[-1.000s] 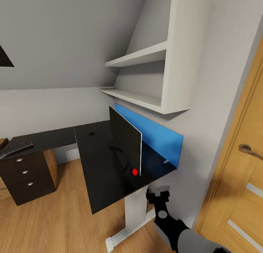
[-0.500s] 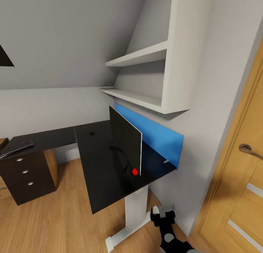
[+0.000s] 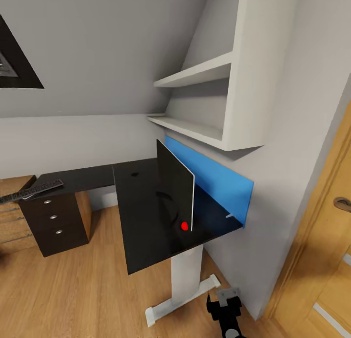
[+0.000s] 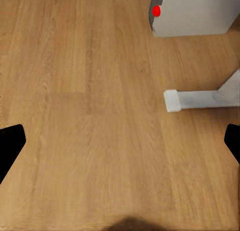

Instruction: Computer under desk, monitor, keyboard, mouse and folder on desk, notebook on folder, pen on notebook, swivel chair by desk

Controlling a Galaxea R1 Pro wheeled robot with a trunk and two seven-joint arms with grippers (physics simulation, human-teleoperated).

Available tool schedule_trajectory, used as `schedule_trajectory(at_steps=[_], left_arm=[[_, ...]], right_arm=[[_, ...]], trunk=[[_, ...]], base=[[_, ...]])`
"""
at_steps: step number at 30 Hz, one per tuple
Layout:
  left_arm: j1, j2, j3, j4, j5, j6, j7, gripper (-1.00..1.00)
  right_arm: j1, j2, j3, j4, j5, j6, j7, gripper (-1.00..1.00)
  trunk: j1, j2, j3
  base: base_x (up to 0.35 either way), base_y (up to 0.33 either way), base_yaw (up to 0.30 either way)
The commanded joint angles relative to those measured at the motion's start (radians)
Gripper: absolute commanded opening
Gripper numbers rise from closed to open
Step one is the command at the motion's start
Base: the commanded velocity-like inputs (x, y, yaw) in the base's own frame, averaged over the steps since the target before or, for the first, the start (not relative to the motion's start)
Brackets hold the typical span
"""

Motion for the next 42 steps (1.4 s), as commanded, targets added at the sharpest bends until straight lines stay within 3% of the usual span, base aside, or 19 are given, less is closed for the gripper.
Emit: schedule_trajectory(at_steps=[1,9,23,33,42], left_arm=[[0.0,0.0,-0.001,-0.002,0.002,-0.001,0.002,1.0],[0.0,-0.001,-0.004,-0.002,0.0,-0.001,0.001,1.0],[0.0,0.003,-0.001,-0.002,0.003,-0.002,0.003,1.0],[0.0,0.003,0.006,0.011,0.007,0.004,0.013,1.0],[0.0,0.003,0.006,0.065,0.008,0.005,0.013,1.0]], right_arm=[[0.001,0.0,0.009,0.001,-0.009,-0.003,-0.002,1.0],[0.006,0.0,0.009,0.003,-0.009,-0.003,-0.001,1.0],[0.008,0.003,0.012,0.004,-0.009,-0.005,0.004,1.0],[0.008,0.003,0.012,0.004,-0.002,-0.024,0.107,1.0],[0.008,0.002,0.01,0.004,0.0,-0.033,0.133,1.0]], trunk=[[0.0,-0.001,-0.002],[0.0,-0.001,-0.008],[0.0,-0.001,-0.011],[0.0,-0.001,-0.012],[0.0,-0.001,-0.015]], base=[[-0.104,-0.29,0.238],[-0.092,-0.252,0.24],[-0.012,-0.032,0.244],[-0.001,-0.001,0.255],[0.0,0.0,0.254]])
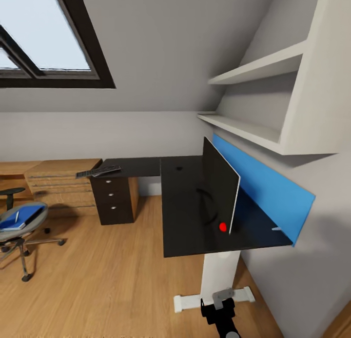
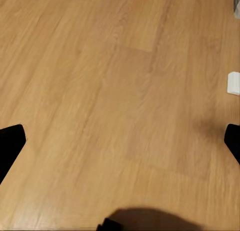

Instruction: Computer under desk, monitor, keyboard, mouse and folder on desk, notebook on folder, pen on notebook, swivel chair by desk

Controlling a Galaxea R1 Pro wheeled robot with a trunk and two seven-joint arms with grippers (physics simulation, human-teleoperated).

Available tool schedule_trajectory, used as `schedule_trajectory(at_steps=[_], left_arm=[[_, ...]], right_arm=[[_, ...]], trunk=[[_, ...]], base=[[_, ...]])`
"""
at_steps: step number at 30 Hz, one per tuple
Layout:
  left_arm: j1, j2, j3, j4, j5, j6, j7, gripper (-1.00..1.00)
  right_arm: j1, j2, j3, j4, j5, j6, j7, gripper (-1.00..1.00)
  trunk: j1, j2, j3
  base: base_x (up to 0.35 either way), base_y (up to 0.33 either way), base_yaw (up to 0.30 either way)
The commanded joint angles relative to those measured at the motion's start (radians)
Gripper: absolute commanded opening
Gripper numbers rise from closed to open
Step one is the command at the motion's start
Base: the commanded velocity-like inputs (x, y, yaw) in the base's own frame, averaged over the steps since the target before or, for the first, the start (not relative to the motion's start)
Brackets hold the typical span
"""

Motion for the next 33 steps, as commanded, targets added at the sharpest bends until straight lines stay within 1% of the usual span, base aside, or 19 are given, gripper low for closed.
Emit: schedule_trajectory(at_steps=[1,6,9,13,17,22,33], left_arm=[[0.001,0.0,0.0,0.0,0.0,-0.002,0.003,1.0],[0.001,0.0,0.0,0.016,0.0,-0.002,0.0,1.0],[0.001,0.0,-0.002,0.046,-0.001,-0.002,-0.004,1.0],[0.001,0.0,-0.004,0.066,-0.004,-0.002,-0.008,1.0],[0.001,0.0,-0.006,0.075,-0.007,-0.003,-0.01,1.0],[0.001,0.0,-0.008,0.077,-0.009,-0.005,-0.01,1.0],[0.001,0.0,-0.009,0.077,-0.01,-0.006,-0.011,1.0]], right_arm=[[-0.001,0.0,0.009,0.001,-0.008,-0.006,-0.002,1.0],[-0.001,0.0,0.009,0.005,-0.007,-0.018,0.001,1.0],[-0.001,0.0,0.009,0.013,-0.007,-0.023,0.001,1.0],[-0.001,0.0,0.009,0.017,-0.007,-0.028,0.002,1.0],[-0.001,-0.002,0.008,0.018,-0.008,-0.049,0.002,1.0],[-0.001,-0.004,0.007,0.02,-0.008,-0.077,0.002,1.0],[-0.001,-0.006,0.007,0.021,-0.009,-0.087,0.002,1.0]], trunk=[[0.0,-0.001,-0.001],[0.0,-0.001,-0.002],[0.0,-0.001,-0.002],[0.0,-0.001,-0.002],[0.0,-0.001,-0.002],[0.0,-0.001,-0.002],[0.0,-0.001,-0.002]], base=[[0.0,0.0,0.245],[0.0,0.0,0.231],[0.0,0.0,0.209],[0.0,0.0,0.201],[-0.046,-0.021,0.167],[-0.187,-0.115,0.059],[-0.252,-0.16,0.011]])
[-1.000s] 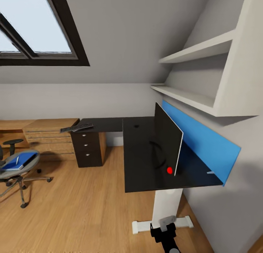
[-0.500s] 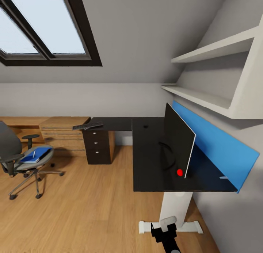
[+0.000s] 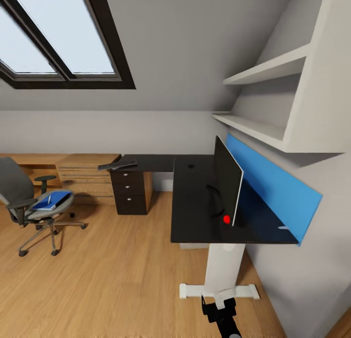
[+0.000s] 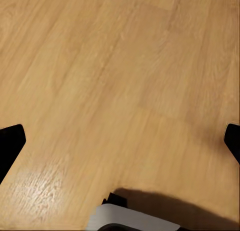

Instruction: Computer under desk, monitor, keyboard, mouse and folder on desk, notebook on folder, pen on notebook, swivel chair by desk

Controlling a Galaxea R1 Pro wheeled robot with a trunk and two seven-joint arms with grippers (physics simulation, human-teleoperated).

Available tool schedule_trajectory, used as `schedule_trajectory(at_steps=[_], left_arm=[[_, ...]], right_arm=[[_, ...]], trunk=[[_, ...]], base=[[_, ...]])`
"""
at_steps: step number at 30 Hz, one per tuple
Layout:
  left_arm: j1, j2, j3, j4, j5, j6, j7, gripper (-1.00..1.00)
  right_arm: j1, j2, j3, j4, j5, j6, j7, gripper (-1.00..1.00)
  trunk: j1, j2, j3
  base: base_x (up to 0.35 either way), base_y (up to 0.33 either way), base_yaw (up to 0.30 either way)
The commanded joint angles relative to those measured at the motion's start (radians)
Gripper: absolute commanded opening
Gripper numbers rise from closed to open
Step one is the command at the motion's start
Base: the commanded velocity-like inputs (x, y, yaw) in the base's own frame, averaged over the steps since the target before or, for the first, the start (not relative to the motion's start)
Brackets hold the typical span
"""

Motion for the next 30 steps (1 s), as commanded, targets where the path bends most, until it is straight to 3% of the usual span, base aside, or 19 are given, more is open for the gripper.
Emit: schedule_trajectory(at_steps=[1,12,30], left_arm=[[0.001,0.0,0.004,-0.002,-0.004,-0.001,0.002,1.0],[0.001,0.001,0.004,-0.002,-0.004,-0.001,0.002,1.0],[0.001,0.001,0.004,-0.002,-0.003,0.0,0.002,1.0]], right_arm=[[-0.001,0.001,0.009,0.001,-0.007,-0.002,-0.003,1.0],[-0.001,0.0,0.008,0.001,-0.01,-0.003,-0.005,1.0],[-0.001,0.001,0.007,-0.001,-0.014,-0.002,-0.005,1.0]], trunk=[[0.0,-0.001,-0.001],[0.0,-0.001,-0.001],[0.0,-0.001,-0.001]], base=[[-0.265,-0.169,0.001],[-0.227,-0.149,0.0],[-0.012,-0.008,0.0]])
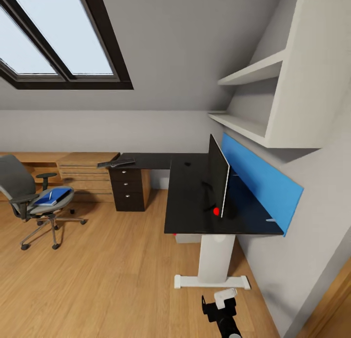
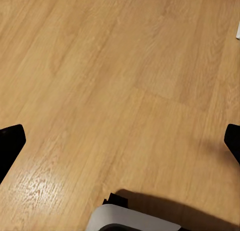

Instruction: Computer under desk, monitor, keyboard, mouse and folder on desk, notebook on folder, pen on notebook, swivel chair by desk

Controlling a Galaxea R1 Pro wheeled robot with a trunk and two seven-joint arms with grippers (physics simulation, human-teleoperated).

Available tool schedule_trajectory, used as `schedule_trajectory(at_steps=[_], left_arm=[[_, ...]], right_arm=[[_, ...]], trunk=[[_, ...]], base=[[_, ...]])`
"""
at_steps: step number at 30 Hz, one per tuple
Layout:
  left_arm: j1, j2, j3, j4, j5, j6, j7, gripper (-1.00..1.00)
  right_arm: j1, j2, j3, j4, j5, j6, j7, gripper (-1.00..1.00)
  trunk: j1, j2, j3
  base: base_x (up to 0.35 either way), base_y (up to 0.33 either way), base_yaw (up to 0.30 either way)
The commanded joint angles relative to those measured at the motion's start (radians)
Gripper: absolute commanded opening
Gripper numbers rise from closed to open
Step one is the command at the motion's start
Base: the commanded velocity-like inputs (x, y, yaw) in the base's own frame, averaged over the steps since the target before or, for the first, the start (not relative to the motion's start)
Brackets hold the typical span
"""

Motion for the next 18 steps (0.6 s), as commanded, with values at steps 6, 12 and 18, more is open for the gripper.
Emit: schedule_trajectory(at_steps=[6,12,18], left_arm=[[0.0,-0.002,0.003,-0.002,-0.003,0.0,0.002,1.0],[0.0,-0.009,0.002,-0.002,-0.004,0.001,0.002,1.0],[0.0,-0.014,0.001,-0.002,-0.003,0.0,0.003,1.0]], right_arm=[[-0.001,0.002,-0.002,-0.011,-0.008,-0.001,-0.012,1.0],[-0.002,-0.024,-0.032,-0.085,-0.019,0.003,-0.057,1.0],[-0.002,-0.096,-0.065,-0.295,-0.051,0.069,-0.104,1.0]], trunk=[[0.0,-0.001,-0.001],[0.0,-0.001,-0.001],[0.0,-0.001,-0.001]], base=[[0.0,0.0,0.0],[0.0,0.0,0.0],[0.0,0.0,0.0]])
